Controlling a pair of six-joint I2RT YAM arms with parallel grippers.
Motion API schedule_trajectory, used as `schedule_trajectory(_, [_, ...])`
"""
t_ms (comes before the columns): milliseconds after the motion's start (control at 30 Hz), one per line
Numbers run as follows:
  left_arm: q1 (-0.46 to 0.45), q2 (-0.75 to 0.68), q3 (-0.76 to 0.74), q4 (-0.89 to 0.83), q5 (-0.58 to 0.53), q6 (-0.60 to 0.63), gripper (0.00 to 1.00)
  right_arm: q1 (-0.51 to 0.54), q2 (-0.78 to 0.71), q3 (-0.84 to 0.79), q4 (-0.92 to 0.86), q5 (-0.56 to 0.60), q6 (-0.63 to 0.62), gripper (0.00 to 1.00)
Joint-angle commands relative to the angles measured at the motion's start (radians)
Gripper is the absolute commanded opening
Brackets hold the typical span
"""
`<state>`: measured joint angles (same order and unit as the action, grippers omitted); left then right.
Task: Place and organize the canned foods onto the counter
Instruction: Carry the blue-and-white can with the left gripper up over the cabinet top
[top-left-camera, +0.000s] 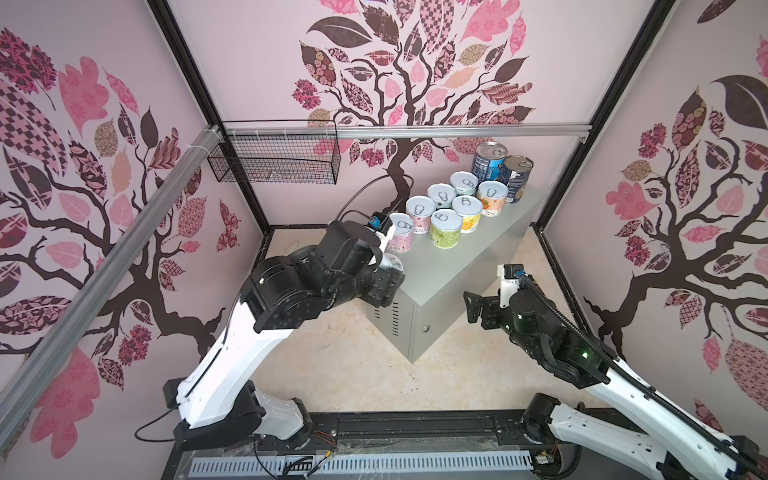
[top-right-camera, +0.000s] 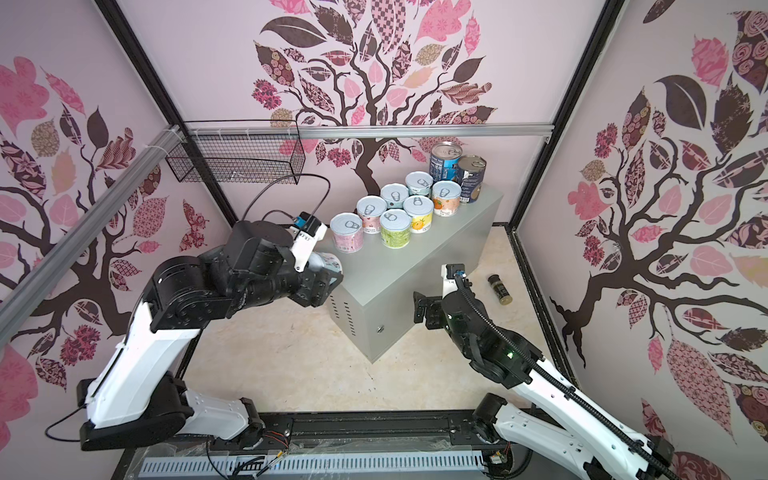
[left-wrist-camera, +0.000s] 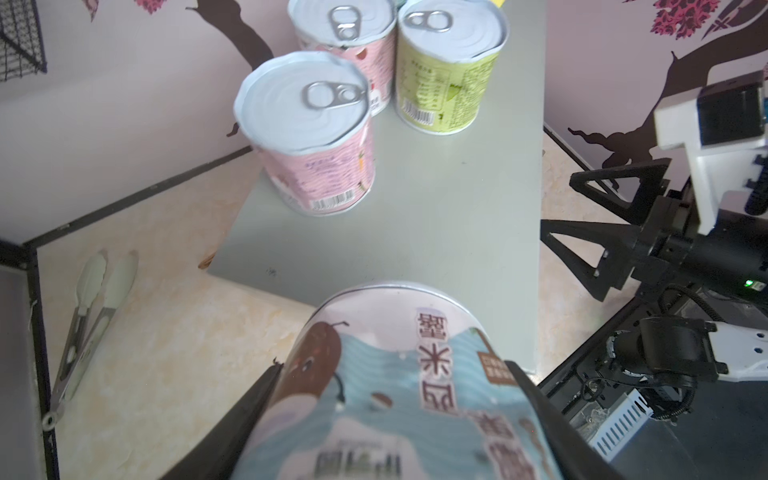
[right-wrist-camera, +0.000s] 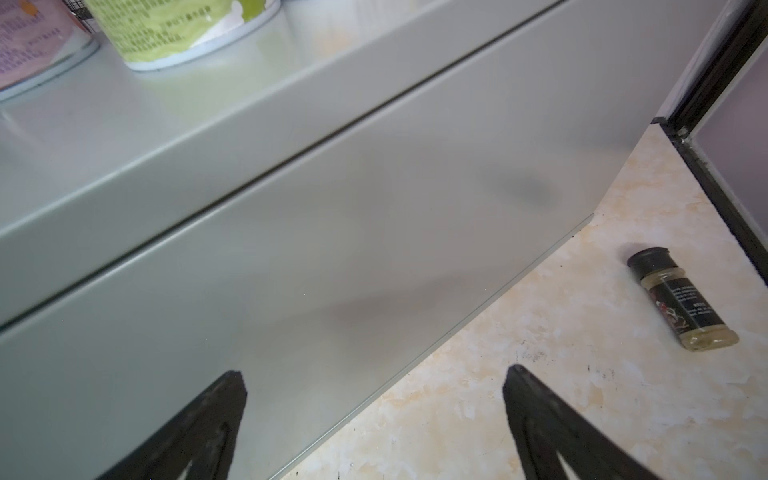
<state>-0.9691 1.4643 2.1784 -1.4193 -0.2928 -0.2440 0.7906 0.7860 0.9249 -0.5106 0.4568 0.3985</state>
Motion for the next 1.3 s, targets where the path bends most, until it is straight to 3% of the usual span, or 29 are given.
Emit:
schedule_trajectory(0, [-0.039, 0.064, 0.117, -0.051, -0.052, 0.034, 0.45, -0.004, -0.004, 0.018, 0.007, 0.012, -0.029, 1.00])
schedule_trajectory(400, [-0.054, 0.224, 0.249, -0.084, 0.001, 0.054, 0.48, -0.003, -0.047, -0.034, 0.014, -0.001, -0.022, 1.00])
schedule_trajectory(1267, [-0.052, 0.382, 0.341, -0.063, -0.014, 0.096, 0.81, -0.004, -0.133, -0.100, 0.053, -0.053, -0.031, 1.00])
